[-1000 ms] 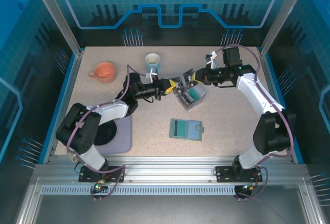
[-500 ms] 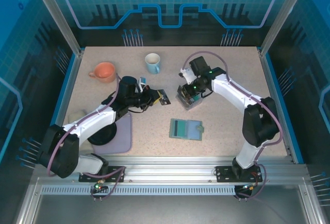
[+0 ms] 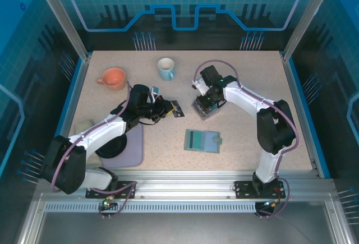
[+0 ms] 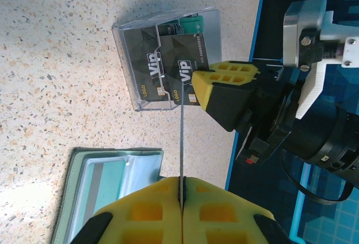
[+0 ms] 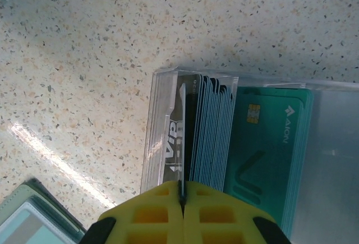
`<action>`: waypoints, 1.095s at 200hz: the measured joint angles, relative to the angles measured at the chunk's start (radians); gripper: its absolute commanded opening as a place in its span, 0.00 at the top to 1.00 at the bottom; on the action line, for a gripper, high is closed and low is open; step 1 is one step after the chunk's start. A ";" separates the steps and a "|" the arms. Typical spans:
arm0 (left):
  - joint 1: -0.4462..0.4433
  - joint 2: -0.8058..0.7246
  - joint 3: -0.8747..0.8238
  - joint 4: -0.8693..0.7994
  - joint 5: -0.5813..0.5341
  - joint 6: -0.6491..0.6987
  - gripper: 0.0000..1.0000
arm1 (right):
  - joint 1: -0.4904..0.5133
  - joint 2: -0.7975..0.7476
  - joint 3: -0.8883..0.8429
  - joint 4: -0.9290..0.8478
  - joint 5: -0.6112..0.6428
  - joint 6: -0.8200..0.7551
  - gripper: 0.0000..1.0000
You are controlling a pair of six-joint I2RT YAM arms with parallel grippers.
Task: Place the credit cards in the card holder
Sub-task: Place the credit card in the storage box, then insert the credit card into the card slot.
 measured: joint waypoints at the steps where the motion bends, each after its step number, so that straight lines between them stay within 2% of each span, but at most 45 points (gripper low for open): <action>1: 0.000 0.000 0.000 0.000 0.000 0.000 0.94 | 0.000 0.000 0.000 0.000 0.000 0.000 0.98; 66: 0.000 0.000 0.000 0.001 0.001 -0.001 0.94 | 0.005 0.022 -0.009 0.024 0.000 0.053 0.88; 78: 0.000 0.000 0.000 0.001 0.002 -0.001 0.94 | 0.005 0.022 -0.013 0.026 0.000 0.068 0.80; 89: 0.000 0.001 0.000 0.002 0.005 -0.001 0.93 | 0.005 0.022 -0.013 0.026 0.001 0.081 0.65; 128: -0.002 0.016 0.000 0.008 0.018 0.001 0.92 | 0.004 0.006 -0.032 0.027 0.023 0.113 0.59; 141: -0.009 0.021 0.000 0.005 0.022 0.012 0.91 | 0.003 -0.029 -0.049 0.017 0.034 0.130 0.53; 152: -0.025 0.029 0.005 -0.008 0.025 0.031 0.91 | 0.000 -0.077 -0.067 0.012 0.045 0.163 0.52; 171: -0.074 0.066 0.041 -0.047 0.033 0.075 0.94 | -0.018 -0.191 -0.117 0.011 0.036 0.237 0.44; 182: -0.114 0.096 0.068 -0.059 0.040 0.103 0.96 | -0.037 -0.268 -0.170 0.012 0.010 0.288 0.36; 219: -0.232 0.211 0.117 -0.068 0.093 0.194 0.98 | -0.123 -0.402 -0.385 0.000 -0.114 0.470 0.27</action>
